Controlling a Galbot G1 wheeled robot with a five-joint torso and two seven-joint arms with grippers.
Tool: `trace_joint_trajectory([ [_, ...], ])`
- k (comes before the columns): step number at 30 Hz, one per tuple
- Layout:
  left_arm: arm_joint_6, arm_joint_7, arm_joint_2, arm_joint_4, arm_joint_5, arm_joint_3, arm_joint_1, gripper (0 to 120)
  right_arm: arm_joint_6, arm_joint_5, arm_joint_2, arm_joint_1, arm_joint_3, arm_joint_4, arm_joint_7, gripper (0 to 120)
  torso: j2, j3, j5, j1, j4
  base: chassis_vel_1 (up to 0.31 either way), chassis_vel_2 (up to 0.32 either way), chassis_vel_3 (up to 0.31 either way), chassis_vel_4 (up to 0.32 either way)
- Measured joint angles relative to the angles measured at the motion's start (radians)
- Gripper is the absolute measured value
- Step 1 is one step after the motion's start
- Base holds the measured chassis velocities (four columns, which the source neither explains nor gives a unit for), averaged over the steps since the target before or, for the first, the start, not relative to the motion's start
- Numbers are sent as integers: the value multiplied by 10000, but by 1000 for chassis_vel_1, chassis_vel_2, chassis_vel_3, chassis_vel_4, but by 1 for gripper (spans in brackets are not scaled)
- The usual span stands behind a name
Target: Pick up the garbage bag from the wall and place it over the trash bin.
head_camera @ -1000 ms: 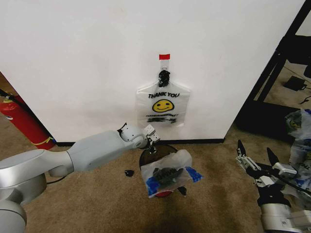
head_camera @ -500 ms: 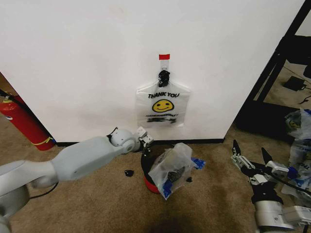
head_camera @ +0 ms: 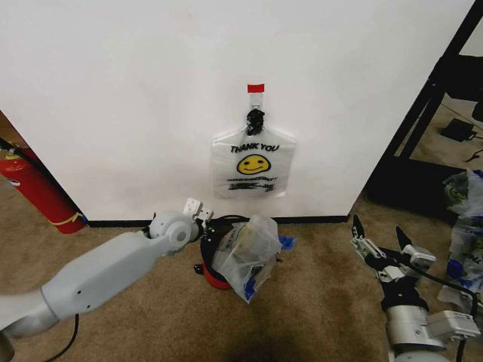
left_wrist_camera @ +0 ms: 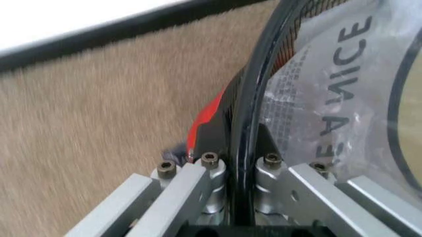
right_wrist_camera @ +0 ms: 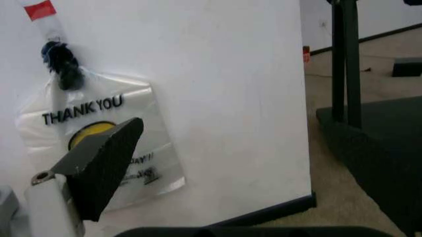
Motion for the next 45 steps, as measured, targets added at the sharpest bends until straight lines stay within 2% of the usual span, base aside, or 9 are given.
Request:
trace_joint_trajectory([
  [2,0,-385,-59,-84,-251,-238,212,0,-23,0,-10,3,-35,-4,19,100,0,-1,1,0,-1,0,0,0,0],
  [6,-2,-1934,-370,-635,-1440,-1553,1281,0,-81,-138,-67,35,-250,-82,66,100,0,0,1,0,-1,0,0,0,0],
  [14,-10,-2244,-721,-1048,-1459,-3475,2804,0,-154,-322,-151,-19,-468,-107,132,100,0,0,1,0,0,0,0,0,0],
  [29,-17,-2063,-1457,-1008,-463,-4315,4031,0,-180,-700,-150,-257,-759,-53,189,100,0,0,-1,0,-3,0,0,0,0],
  [36,-12,-1913,-1392,-1314,-343,-4539,4208,0,-149,-779,-102,-310,-836,-4,174,100,0,0,0,0,-1,0,0,0,0],
  [39,-12,-1879,-1303,-1384,-313,-4549,4161,11,-131,-817,-68,-318,-896,-8,170,100,0,0,-1,0,-2,0,0,0,0],
  [41,-12,-1882,-1276,-1405,-310,-4549,4138,13,-131,-820,-62,-319,-911,-8,170,100,0,0,0,0,-3,0,0,0,0],
  [42,-13,-1886,-1208,-1470,-340,-4552,4087,22,-128,-836,-57,-315,-938,-10,170,100,0,0,4,0,0,0,0,0,0],
  [45,-12,-1887,-1181,-1513,-361,-4500,4062,33,-127,-840,-57,-296,-946,-16,170,100,0,0,0,0,-1,0,0,0,0],
])
